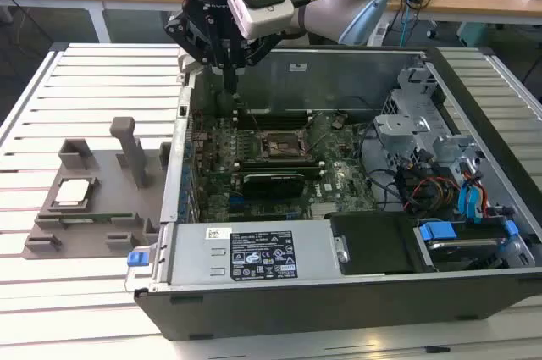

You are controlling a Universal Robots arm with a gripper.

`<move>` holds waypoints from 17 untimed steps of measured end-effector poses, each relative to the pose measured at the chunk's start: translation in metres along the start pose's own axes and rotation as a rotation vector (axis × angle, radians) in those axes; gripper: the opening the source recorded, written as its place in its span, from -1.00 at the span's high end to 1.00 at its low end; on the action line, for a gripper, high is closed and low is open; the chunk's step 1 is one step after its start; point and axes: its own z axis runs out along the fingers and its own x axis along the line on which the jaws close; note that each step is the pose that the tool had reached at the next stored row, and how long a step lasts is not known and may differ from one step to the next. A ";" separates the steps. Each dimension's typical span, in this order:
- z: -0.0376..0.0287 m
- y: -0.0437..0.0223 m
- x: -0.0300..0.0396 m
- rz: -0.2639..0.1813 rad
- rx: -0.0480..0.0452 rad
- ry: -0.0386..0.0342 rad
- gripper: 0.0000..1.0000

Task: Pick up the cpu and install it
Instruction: 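Reach for the cpu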

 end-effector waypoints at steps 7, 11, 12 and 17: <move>-0.0002 -0.0005 0.0073 0.000 0.0000 -0.0001 0.79; -0.0002 -0.0007 0.0096 0.000 0.0003 -0.0002 0.79; -0.0002 -0.0008 0.0104 0.000 0.0003 -0.0001 0.79; -0.0003 -0.0010 0.0145 0.000 0.0003 -0.0001 0.79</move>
